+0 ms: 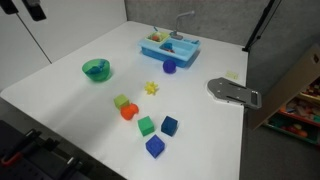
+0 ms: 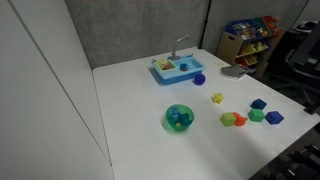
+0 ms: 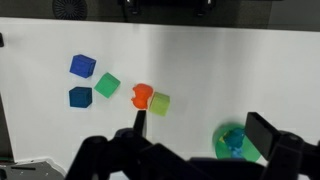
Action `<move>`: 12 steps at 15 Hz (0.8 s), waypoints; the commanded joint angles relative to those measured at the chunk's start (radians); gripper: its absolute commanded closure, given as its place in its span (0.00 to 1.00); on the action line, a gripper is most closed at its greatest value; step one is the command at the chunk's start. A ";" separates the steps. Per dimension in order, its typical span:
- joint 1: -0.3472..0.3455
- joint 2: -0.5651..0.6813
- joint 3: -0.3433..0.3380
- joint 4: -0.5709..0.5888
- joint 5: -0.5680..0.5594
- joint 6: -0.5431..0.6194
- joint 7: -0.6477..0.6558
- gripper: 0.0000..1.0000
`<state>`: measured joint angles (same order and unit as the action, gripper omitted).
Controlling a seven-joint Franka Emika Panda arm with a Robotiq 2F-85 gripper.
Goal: Remove a blue toy from the green bowl and place it on top of the light green block
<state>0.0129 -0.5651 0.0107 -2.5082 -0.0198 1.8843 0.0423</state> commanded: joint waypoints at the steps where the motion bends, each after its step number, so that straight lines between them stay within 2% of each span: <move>1: -0.001 0.096 0.018 0.053 -0.001 0.019 0.016 0.00; 4: 0.004 0.158 0.026 0.074 0.004 0.037 0.016 0.00; 12: 0.041 0.353 0.062 0.178 0.010 0.175 0.013 0.00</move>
<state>0.0410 -0.3000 0.0614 -2.4016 -0.0198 2.0261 0.0440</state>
